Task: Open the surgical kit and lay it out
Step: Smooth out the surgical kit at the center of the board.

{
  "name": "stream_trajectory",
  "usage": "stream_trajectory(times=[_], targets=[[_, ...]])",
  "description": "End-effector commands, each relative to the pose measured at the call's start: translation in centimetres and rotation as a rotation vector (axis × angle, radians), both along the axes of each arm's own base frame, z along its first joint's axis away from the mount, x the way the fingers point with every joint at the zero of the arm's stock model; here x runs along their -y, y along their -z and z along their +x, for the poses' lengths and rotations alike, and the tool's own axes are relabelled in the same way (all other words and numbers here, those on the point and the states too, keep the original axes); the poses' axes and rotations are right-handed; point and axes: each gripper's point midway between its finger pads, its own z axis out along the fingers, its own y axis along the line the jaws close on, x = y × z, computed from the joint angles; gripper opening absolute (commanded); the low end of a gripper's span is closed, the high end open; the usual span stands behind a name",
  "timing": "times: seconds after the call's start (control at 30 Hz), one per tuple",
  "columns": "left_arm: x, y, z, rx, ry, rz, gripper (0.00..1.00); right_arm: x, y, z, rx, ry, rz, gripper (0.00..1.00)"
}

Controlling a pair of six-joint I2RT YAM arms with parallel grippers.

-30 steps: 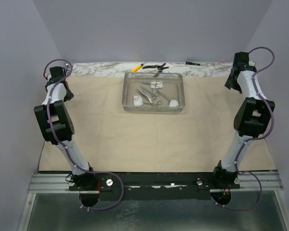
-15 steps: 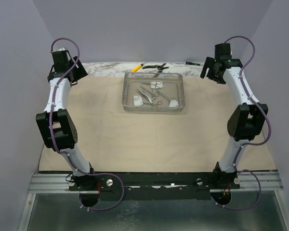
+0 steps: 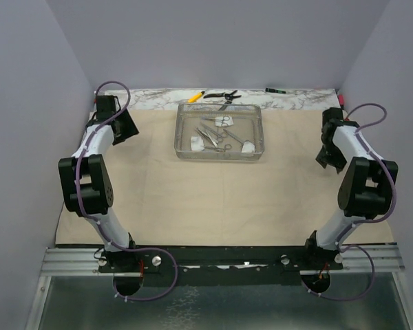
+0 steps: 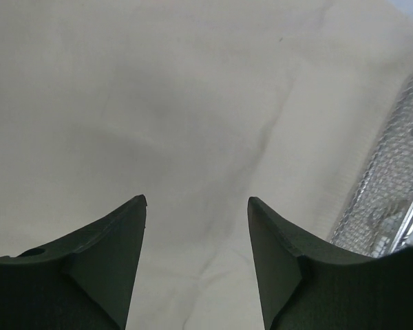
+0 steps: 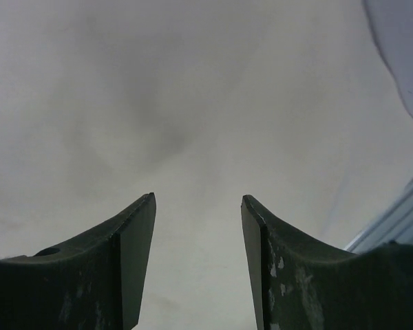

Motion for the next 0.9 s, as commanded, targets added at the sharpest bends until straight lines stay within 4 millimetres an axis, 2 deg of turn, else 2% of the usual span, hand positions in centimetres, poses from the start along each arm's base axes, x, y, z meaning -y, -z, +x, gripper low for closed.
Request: stream_trajectory(times=[0.0,0.07,0.13,0.27,0.4,0.53,0.6,0.67,0.73,0.8,0.87], targets=[[-0.3,1.3,-2.2,-0.036,-0.061,0.01,0.62,5.7,-0.6,-3.7,-0.001,0.121,-0.175,0.56],[-0.6,2.1,-3.1,-0.05,-0.083,0.02,0.61,7.2,-0.6,-4.9,0.002,0.157,-0.217,0.56],[-0.5,2.7,-3.9,-0.059,-0.092,0.02,0.61,8.4,-0.4,-5.3,0.015,0.133,-0.225,0.56],[-1.0,4.3,-6.2,-0.094,-0.093,0.062,0.61,12.3,-1.1,-5.6,0.033,0.044,-0.33,0.62],[-2.1,5.4,-8.6,-0.135,-0.113,0.136,0.61,14.9,0.4,-7.7,-0.075,-0.014,-0.326,0.59],[-1.6,5.7,-9.1,-0.14,-0.083,0.121,0.61,14.8,2.4,-9.3,-0.091,-0.099,-0.241,0.54],[-1.2,5.6,-8.9,-0.136,-0.068,0.105,0.61,13.8,3.7,-9.9,-0.112,-0.168,-0.189,0.5],[-1.0,5.6,-8.8,-0.135,-0.064,0.095,0.61,12.5,5.2,-10.4,-0.144,-0.248,-0.119,0.4],[-1.1,5.7,-8.6,-0.138,-0.066,0.095,0.61,11.7,6.4,-11.3,-0.193,-0.294,-0.065,0.26],[-1.2,5.9,-8.5,-0.143,-0.066,0.096,0.61,11.3,7.0,-12.1,-0.234,-0.325,-0.036,0.2],[-1.4,6.3,-8.5,-0.152,-0.068,0.099,0.61,11.7,7.1,-12.8,-0.266,-0.325,-0.042,0.17]])
